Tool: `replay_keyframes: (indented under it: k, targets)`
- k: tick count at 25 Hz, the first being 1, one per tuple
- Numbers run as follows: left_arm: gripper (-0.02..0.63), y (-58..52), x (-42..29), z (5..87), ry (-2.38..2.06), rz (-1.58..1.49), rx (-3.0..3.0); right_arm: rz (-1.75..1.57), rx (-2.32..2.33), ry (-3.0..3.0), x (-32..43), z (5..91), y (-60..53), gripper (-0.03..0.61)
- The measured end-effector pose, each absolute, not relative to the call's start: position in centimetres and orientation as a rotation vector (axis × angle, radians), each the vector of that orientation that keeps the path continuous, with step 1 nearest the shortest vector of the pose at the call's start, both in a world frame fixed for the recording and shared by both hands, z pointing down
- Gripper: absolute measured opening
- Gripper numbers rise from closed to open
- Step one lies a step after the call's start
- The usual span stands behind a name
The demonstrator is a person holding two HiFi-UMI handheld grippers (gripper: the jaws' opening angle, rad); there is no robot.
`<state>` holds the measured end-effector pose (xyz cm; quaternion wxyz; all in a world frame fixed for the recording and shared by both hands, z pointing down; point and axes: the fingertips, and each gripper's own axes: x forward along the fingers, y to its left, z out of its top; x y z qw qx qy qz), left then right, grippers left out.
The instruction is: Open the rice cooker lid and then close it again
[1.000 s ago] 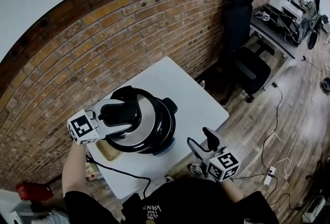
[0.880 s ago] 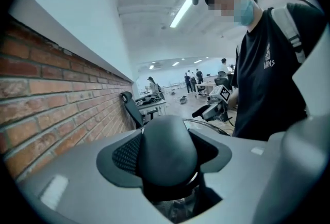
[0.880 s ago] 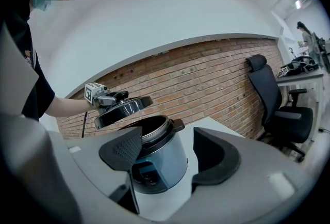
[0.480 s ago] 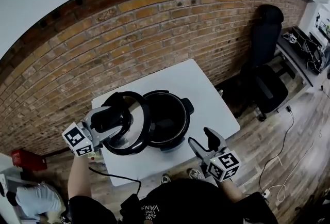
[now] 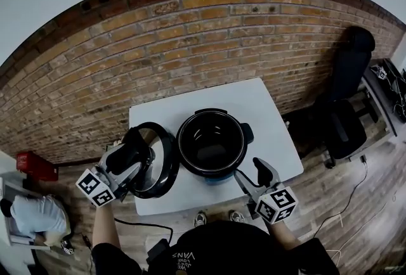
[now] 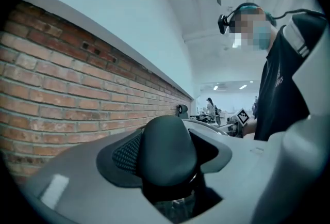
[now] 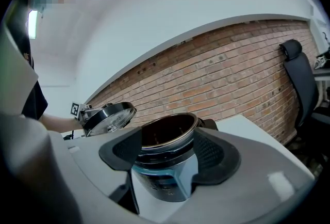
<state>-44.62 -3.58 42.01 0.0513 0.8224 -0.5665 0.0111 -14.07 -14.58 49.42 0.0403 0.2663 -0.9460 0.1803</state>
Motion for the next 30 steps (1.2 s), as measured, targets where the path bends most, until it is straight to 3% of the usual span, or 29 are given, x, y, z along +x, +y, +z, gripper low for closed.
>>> replay_keyframes:
  k: [16,30]
  targets:
    - [0.278,3.1,-46.7,45.1,-1.975,-0.178,2.216,0.542,0.71,-2.924,-15.5,49.0,-14.4,0.302]
    - [0.278,-5.0,-43.4,41.1,-1.758,-0.034,2.502,0.566,0.867,-2.906,-12.6,49.0,-14.6,0.301]
